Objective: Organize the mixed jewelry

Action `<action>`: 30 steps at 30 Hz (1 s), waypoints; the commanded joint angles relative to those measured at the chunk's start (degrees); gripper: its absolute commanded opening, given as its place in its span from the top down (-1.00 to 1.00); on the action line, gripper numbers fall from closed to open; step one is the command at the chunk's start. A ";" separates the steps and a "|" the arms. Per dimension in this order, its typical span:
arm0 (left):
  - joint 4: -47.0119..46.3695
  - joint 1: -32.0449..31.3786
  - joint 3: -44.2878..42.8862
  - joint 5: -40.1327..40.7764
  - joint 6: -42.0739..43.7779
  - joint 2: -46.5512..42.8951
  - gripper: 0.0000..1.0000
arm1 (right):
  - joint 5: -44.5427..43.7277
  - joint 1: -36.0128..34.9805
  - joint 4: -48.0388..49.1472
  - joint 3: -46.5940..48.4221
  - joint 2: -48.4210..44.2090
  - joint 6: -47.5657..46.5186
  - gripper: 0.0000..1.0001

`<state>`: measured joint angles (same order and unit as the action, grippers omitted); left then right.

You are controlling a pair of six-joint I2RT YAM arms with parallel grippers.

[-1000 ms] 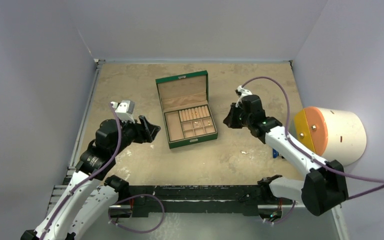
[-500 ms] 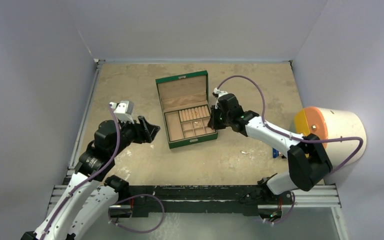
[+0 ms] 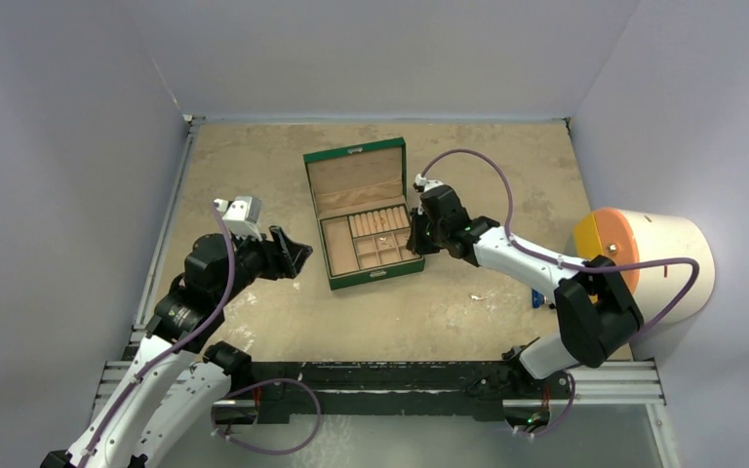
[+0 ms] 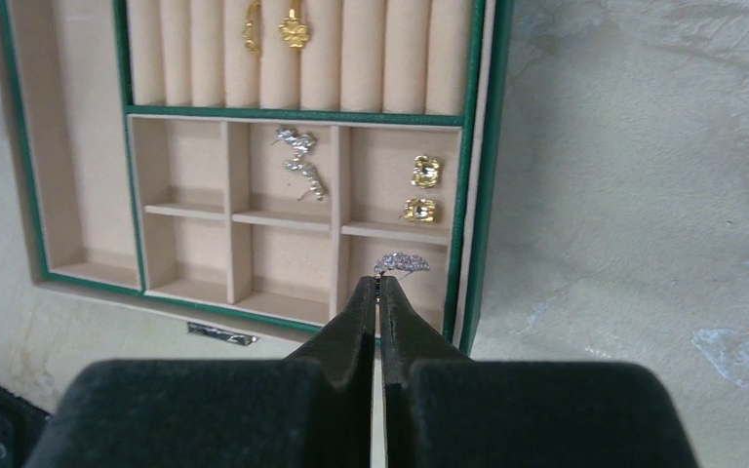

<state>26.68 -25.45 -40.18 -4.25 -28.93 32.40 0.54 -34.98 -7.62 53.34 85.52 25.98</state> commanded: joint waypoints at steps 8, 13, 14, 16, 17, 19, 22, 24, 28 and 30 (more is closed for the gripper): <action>-2.03 0.66 -1.13 -0.42 0.01 0.46 -0.33 | -4.95 -0.88 -1.76 -0.48 0.70 0.54 1.00; -2.06 0.67 -1.25 -0.59 0.01 0.73 -0.33 | -5.26 -1.05 -2.33 -0.05 0.00 0.60 0.86; -2.05 0.67 -1.24 -0.66 0.01 0.78 -0.33 | -5.40 -1.13 -2.62 0.13 -0.33 0.58 0.81; -2.07 0.67 -1.21 -0.66 0.01 0.91 -0.33 | -5.62 -1.31 -3.53 0.33 -1.31 0.74 0.78; -2.05 0.67 -1.21 -0.66 0.01 0.84 -0.33 | -5.82 -1.34 -3.87 0.40 -1.91 0.74 0.76; -2.07 0.74 -1.22 -0.67 0.01 0.86 -0.33 | -6.62 -1.40 -4.80 0.32 -3.33 0.95 0.71; -2.06 0.75 -1.20 -0.66 0.01 0.85 -0.33 | -8.61 -1.40 -6.39 -0.18 -6.08 1.43 0.63; -2.04 0.76 -1.13 -0.59 0.01 0.98 -0.33 | -10.57 -1.42 -7.65 -1.00 -8.32 2.13 0.59; -2.05 0.76 -1.13 -0.69 0.01 0.87 -0.33 | -17.08 -1.40 -11.69 -3.76 -13.52 5.59 0.50; -2.03 0.76 -1.17 -0.75 0.01 0.93 -0.33 | -19.69 -1.43 -14.71 -5.80 -16.50 8.78 0.46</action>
<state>26.68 -25.12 -40.18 -4.27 -28.93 33.36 -11.25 -36.14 -15.70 50.74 73.71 29.12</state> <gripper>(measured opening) 0.663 0.254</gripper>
